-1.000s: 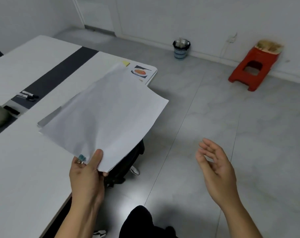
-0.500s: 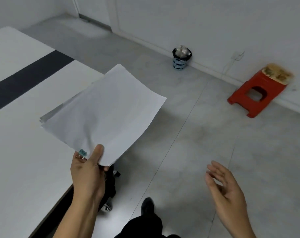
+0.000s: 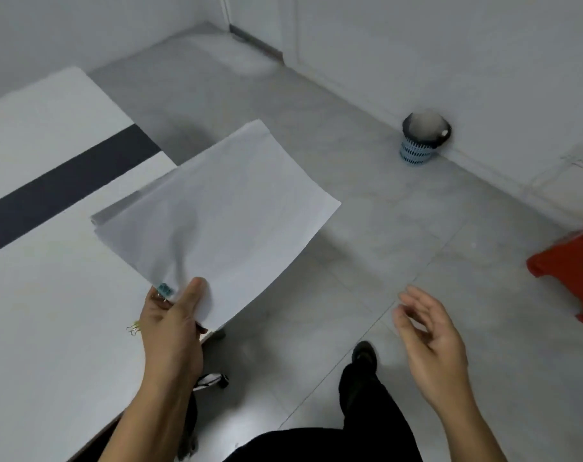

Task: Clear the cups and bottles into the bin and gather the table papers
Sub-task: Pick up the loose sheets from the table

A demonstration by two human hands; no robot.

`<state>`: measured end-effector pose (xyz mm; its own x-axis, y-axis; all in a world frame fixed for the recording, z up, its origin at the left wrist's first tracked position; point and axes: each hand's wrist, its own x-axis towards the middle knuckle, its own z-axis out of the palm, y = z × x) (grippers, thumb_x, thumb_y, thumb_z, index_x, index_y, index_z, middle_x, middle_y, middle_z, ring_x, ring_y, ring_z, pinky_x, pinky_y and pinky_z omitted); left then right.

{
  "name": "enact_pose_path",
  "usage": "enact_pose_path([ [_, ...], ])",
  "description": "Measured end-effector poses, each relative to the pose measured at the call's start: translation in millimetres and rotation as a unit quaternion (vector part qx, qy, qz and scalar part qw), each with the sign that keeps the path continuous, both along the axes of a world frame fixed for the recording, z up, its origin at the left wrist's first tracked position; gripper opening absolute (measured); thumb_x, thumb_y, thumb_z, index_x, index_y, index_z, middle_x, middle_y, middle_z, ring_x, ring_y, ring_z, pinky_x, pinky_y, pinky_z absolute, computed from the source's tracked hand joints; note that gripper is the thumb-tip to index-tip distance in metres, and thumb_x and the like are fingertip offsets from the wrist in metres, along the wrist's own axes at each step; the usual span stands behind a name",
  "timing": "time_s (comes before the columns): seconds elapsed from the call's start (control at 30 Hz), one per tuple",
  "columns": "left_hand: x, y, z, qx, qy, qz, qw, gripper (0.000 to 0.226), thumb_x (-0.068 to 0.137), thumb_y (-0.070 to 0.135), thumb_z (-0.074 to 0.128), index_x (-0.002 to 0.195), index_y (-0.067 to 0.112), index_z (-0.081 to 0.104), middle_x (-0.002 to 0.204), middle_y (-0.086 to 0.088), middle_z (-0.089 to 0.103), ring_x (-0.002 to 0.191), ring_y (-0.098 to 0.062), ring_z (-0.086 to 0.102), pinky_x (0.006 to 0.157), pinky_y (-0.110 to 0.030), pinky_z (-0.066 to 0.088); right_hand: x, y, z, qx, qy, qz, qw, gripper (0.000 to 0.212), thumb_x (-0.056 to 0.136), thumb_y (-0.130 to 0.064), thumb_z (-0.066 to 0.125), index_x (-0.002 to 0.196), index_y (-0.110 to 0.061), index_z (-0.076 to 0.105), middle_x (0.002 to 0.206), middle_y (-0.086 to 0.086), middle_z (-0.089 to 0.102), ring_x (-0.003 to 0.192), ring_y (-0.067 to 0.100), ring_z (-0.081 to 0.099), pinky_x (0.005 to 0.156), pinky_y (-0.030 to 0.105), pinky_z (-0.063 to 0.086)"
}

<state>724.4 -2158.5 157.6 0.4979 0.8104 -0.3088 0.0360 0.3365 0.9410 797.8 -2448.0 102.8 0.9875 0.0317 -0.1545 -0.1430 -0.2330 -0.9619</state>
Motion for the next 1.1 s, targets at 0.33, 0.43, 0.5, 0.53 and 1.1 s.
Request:
enact_pose_path([
  [0.33, 28, 0, 28, 0.012, 0.042, 0.244, 0.969, 0.023, 0.092, 0.000, 0.063, 0.105, 0.018, 0.062, 0.085, 0.005, 0.075, 0.074, -0.012, 0.073, 0.063, -0.022, 0.057, 209, 112, 40, -0.023, -0.006, 0.307, 0.952, 0.032, 0.095, -0.025, 0.064, 0.115, -0.049, 0.055, 0.122, -0.017, 0.065, 0.112, -0.001, 0.061, 0.090, 0.018, 0.049],
  [0.43, 13, 10, 21, -0.013, 0.065, 0.238, 0.969, 0.025, 0.091, 0.001, 0.063, 0.113, 0.013, 0.063, 0.093, -0.006, 0.074, 0.077, -0.020, 0.073, 0.063, -0.028, 0.058, 214, 155, 33, -0.015, 0.015, 0.351, 0.936, 0.029, 0.097, -0.032, 0.059, 0.122, -0.047, 0.053, 0.126, -0.021, 0.061, 0.116, -0.001, 0.059, 0.097, 0.027, 0.048],
  [0.5, 4, 21, 7, -0.027, 0.096, 0.204, 0.974, 0.021, 0.092, 0.000, 0.062, 0.109, 0.012, 0.063, 0.084, -0.004, 0.073, 0.069, -0.015, 0.070, 0.059, -0.024, 0.055, 214, 179, 20, -0.032, 0.043, 0.380, 0.923, 0.037, 0.099, -0.036, 0.055, 0.136, -0.039, 0.050, 0.126, -0.027, 0.057, 0.119, -0.001, 0.057, 0.100, 0.029, 0.046],
  [0.53, -1, 30, -1, -0.039, 0.111, 0.177, 0.977, 0.020, 0.092, 0.000, 0.061, 0.107, 0.014, 0.063, 0.080, -0.001, 0.073, 0.068, -0.014, 0.069, 0.059, -0.023, 0.054, 212, 190, 14, -0.046, 0.065, 0.389, 0.918, 0.043, 0.100, -0.038, 0.054, 0.143, -0.035, 0.046, 0.126, -0.029, 0.055, 0.119, -0.003, 0.056, 0.102, 0.027, 0.044],
  [1.1, -22, 133, -181, -0.020, 0.514, 0.163, 0.842, 0.053, 0.086, 0.016, 0.064, 0.135, 0.003, 0.047, 0.134, -0.020, 0.051, 0.123, -0.040, 0.044, 0.095, -0.049, 0.044, 155, 303, -124, -0.295, 0.161, 0.523, 0.783, 0.023, 0.100, -0.026, 0.051, 0.123, -0.029, 0.056, 0.121, -0.004, 0.059, 0.109, 0.017, 0.062, 0.085, 0.024, 0.045],
])
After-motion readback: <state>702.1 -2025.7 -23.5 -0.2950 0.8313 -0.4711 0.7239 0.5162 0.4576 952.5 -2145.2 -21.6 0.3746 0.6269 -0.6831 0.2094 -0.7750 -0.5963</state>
